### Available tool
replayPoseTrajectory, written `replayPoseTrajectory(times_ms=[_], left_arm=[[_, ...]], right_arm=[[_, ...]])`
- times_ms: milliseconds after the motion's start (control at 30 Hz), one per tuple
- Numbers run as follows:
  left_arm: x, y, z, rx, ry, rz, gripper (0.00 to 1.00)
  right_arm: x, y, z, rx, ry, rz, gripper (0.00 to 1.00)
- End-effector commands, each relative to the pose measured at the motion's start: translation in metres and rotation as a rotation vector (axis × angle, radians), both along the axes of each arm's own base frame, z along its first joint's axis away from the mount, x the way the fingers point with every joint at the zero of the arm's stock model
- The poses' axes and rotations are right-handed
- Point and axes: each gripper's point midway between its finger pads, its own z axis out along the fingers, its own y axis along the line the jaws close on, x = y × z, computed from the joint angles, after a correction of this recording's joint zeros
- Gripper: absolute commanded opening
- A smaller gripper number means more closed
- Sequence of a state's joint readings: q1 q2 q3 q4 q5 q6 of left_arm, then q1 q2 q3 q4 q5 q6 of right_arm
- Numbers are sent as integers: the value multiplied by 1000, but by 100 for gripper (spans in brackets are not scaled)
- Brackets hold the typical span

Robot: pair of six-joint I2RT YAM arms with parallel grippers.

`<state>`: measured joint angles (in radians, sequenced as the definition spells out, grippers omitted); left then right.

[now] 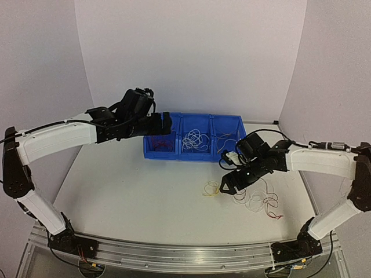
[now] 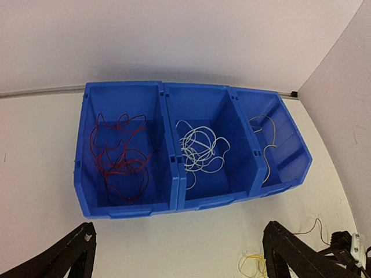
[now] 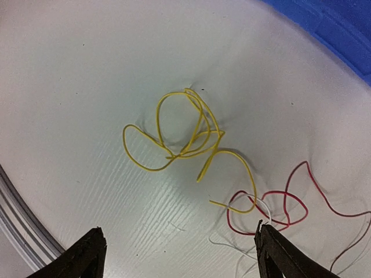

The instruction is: Untangle the cables

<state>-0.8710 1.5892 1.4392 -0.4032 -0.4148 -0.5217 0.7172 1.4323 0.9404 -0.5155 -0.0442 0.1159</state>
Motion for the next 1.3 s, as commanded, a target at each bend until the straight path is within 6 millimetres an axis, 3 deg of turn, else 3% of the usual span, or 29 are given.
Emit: replayPoseTrajectory(times_ms=[0, 167, 333, 433, 500, 667, 700, 800, 1000, 1100, 1267], left_arm=[[-17, 26, -12, -106, 55, 57, 100], [-40, 32, -48, -120, 145, 43, 100], [-54, 38, -78, -108, 212, 37, 100], [-60, 35, -91, -110, 242, 12, 100], [-62, 31, -95, -114, 255, -5, 100], [-65, 30, -101, -123, 265, -3, 100], [-66, 30, -102, -126, 265, -4, 100], [-69, 32, -104, -130, 267, -9, 100], [-76, 37, -109, -153, 271, -15, 100], [-80, 40, -112, -168, 273, -12, 100], [-83, 44, -116, -170, 280, 1, 100]], right_arm=[[16, 25, -8, -35, 8, 36, 85], [42, 29, -33, -133, 0, -19, 79], [49, 44, -56, -148, 51, -8, 73], [51, 47, -68, -165, 68, -14, 64], [52, 46, -74, -179, 77, -25, 54], [50, 49, -76, -162, 98, -47, 5], [50, 51, -72, -147, 97, -46, 0], [52, 62, -49, -81, 71, -41, 0], [55, 83, 44, 130, -57, 0, 0], [63, 78, 83, 158, -169, -2, 0], [92, 60, 118, 92, -347, -42, 0]])
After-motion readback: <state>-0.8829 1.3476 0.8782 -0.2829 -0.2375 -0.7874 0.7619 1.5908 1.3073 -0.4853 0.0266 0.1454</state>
